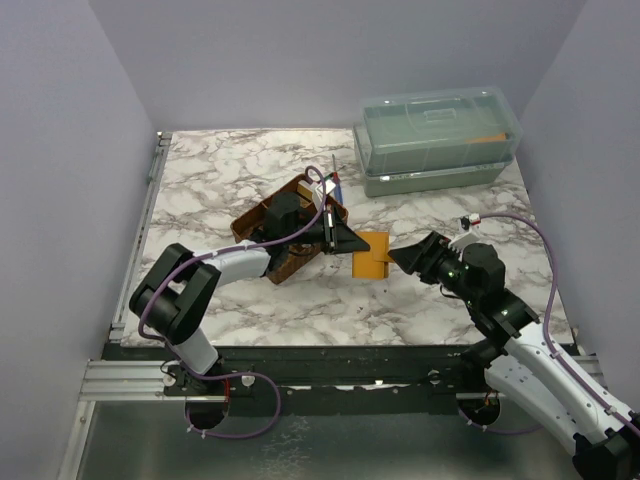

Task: Put the credit cards into the card holder
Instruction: Open the card holder at the center of the board.

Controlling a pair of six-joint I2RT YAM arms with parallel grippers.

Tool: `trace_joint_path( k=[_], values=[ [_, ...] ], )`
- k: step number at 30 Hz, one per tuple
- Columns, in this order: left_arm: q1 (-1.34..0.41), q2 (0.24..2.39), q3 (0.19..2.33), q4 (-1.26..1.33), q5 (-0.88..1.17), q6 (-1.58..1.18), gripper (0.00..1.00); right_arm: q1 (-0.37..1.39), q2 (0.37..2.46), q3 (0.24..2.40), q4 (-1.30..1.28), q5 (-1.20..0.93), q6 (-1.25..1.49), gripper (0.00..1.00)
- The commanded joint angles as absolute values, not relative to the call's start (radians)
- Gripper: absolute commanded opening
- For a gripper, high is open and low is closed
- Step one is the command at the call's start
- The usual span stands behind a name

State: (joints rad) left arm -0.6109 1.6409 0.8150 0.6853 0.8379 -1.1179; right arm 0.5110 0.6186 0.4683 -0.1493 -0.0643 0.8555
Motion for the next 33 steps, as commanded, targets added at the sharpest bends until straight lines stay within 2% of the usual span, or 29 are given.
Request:
trace_joint_path(
  k=[1, 8, 13, 17, 20, 23, 30, 33],
  values=[
    [-0.609, 1.593, 0.826, 0.707, 0.864, -1.117, 0.0, 0.512, 0.613, 0.46, -0.166, -0.031, 0.892, 0.69],
    [-0.609, 1.566, 0.816, 0.707, 0.874, -1.118, 0.0, 0.512, 0.55, 0.406, -0.105, -0.044, 0.972, 0.68],
    [-0.609, 1.558, 0.818, 0.709, 0.885, -1.117, 0.0, 0.512, 0.482, 0.322, 0.047, -0.098, 1.047, 0.69],
    [-0.611, 1.547, 0.815, 0.718, 0.897, -1.118, 0.0, 0.512, 0.431, 0.264, 0.137, -0.102, 1.114, 0.76],
    [-0.614, 1.533, 0.811, 0.734, 0.909, -1.124, 0.0, 0.512, 0.427, 0.232, 0.207, -0.116, 1.166, 0.77],
    [-0.621, 1.514, 0.805, 0.759, 0.916, -1.129, 0.0, 0.512, 0.459, 0.207, 0.3, -0.147, 1.222, 0.78],
    [-0.63, 1.484, 0.806, 0.819, 0.929, -1.145, 0.0, 0.512, 0.533, 0.148, 0.53, -0.213, 1.358, 0.92],
    [-0.637, 1.496, 0.811, 0.83, 0.933, -1.152, 0.0, 0.512, 0.569, 0.123, 0.679, -0.241, 1.407, 0.93]
  ],
)
